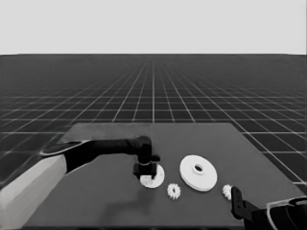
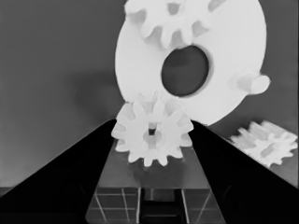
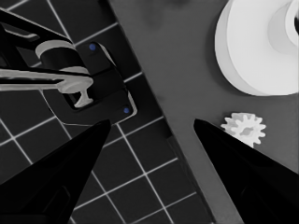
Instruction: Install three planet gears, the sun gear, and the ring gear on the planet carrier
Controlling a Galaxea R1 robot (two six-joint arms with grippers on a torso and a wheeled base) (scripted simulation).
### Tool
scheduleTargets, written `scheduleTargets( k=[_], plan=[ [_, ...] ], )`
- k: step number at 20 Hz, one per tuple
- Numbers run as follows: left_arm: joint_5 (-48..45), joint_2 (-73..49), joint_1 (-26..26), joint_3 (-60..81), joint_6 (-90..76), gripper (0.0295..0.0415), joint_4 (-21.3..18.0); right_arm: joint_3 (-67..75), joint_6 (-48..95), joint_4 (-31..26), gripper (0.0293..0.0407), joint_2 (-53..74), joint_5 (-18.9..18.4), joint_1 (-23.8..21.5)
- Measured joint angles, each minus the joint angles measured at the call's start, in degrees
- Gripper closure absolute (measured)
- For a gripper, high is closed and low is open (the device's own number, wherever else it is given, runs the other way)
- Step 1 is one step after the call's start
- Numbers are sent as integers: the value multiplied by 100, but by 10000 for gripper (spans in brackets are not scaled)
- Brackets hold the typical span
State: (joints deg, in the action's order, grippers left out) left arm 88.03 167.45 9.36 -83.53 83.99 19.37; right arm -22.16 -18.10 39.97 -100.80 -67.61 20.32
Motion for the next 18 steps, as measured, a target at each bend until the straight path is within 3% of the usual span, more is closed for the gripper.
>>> scheduleTargets(
  k=[6, 8, 9, 16, 18],
  plan=[
    [-39, 23, 97, -94, -60, 398, 102, 0, 0, 0, 315, 0, 0, 0],
    [-41, 23, 99, -96, -62, 339, 105, 0, 0, 0, 315, 0, 0, 0],
    [-42, 23, 99, -97, -62, 330, 105, 0, 0, 0, 315, 0, 0, 0],
    [-42, 24, 100, -97, -62, 326, 106, 0, 0, 0, 315, 0, 0, 0],
    [128, -72, -505, 345, 244, 326, -492, 0, 0, 0, 315, 0, 0, 0]
  ],
)
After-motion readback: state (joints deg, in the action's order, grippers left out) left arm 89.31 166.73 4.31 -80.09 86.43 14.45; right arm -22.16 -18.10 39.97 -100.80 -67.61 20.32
